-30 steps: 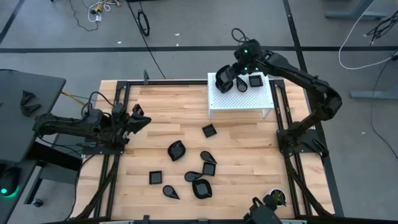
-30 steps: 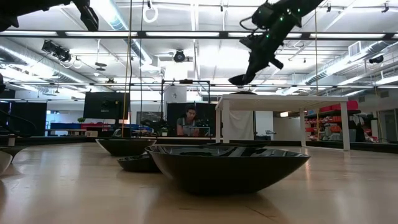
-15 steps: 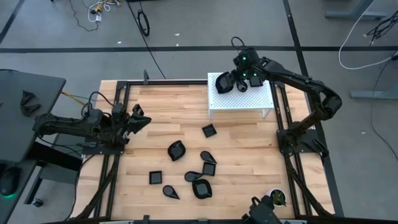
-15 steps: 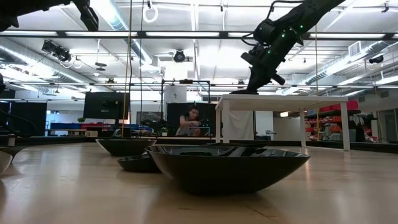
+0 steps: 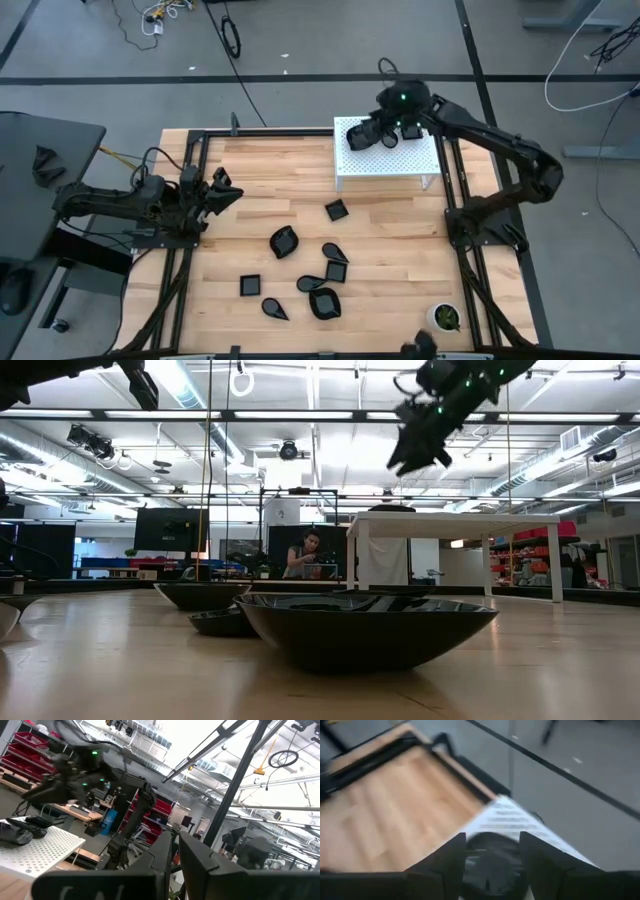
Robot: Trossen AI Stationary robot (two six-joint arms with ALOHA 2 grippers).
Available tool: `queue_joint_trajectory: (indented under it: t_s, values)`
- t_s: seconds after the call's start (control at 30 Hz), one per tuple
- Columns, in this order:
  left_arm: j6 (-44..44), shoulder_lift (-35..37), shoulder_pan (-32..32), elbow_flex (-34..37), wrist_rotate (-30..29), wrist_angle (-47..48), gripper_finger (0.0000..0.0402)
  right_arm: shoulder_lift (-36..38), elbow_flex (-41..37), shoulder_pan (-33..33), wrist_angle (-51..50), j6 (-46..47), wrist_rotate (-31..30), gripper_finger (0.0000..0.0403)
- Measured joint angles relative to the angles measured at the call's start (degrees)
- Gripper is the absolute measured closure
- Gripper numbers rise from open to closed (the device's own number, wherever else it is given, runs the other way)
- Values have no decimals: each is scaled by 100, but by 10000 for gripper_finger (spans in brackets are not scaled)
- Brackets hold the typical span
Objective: Pick & Place Mini shaped plates
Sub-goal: Stack the square plate on top of the square plates on the shelf
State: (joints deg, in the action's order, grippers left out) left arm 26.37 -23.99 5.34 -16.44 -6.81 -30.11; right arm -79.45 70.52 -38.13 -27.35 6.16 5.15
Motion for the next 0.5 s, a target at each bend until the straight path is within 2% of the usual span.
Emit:
queue_joint_trajectory:
  t_s: [0.17,0.33,0.5]
  values:
    - [0,0,2,-1,0,-2,360,58,-25,1320,260,-276,-206,224]
    - [0,-1,1,0,-1,-1,360,-178,-674,2760,1621,-580,-278,239]
    - [0,0,2,1,0,-1,360,-411,-1632,3795,3444,-447,-291,248]
